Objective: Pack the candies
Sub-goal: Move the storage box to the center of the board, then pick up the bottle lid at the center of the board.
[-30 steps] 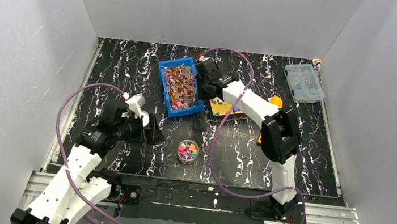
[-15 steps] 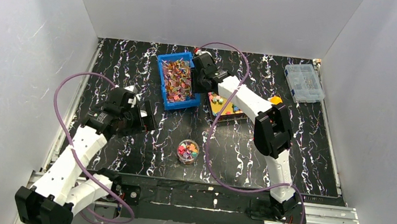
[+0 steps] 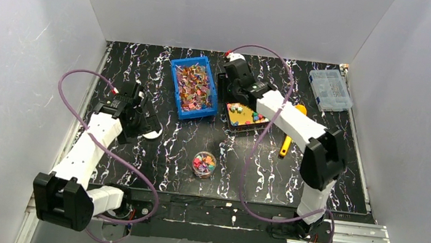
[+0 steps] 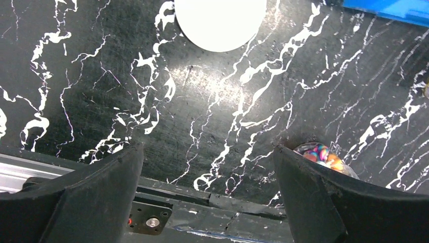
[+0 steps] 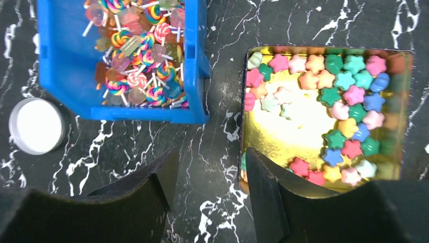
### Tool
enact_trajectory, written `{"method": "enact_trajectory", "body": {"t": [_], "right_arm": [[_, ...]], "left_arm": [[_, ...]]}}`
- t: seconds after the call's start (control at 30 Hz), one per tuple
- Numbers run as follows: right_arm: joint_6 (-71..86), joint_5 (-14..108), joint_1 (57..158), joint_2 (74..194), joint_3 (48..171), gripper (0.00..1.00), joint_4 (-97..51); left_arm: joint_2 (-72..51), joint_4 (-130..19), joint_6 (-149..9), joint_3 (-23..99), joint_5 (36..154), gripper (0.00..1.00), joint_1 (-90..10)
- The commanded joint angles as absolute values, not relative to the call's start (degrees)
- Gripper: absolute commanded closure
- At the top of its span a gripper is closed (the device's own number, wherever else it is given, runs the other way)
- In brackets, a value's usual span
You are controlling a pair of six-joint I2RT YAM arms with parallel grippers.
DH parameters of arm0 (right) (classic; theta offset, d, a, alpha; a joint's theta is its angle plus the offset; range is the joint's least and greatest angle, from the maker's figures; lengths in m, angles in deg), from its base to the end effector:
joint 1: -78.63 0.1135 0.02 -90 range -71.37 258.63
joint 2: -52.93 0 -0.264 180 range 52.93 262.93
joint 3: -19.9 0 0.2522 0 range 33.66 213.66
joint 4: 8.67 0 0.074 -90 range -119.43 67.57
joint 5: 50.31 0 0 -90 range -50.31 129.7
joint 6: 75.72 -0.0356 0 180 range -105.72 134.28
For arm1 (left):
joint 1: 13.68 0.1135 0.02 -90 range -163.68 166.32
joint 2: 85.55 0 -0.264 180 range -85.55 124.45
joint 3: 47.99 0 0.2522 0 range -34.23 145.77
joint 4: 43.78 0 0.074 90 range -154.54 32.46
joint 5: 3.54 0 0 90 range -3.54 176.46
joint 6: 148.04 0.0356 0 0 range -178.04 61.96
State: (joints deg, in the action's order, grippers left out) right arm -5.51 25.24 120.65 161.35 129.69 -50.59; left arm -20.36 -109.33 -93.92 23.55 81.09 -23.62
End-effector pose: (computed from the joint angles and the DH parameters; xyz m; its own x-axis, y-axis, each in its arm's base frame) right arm 0.3313 0.2866 0.2995 -0.6262 -0.1229 -0.7699 -0.3139 0.9437 0.1046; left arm 0.2132 -0.0340 0.2870 -0.7586 -0.4595 -0.4620 -0.3949 0.8882 -0.2350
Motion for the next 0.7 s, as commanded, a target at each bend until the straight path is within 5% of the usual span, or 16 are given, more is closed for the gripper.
{"method": "enact_trajectory", "body": {"t": [0.0, 0.33, 0.67], "right_arm": [[-5.33, 26.09, 120.47, 152.94, 124.60, 0.40, -46.95], [-6.50, 30.51, 120.42, 140.65, 113.32, 0.41, -44.80], [-5.86, 33.11, 120.47, 134.83, 108.83, 0.42, -43.92]], "left_arm": [[-17.88, -110.44, -91.52, 26.04, 80.44, 0.01, -21.25], [-8.26, -107.75, -90.44, 27.47, 84.45, 0.14, -14.86], [1.79, -105.74, -88.70, 29.71, 84.28, 0.40, -10.42]]}}
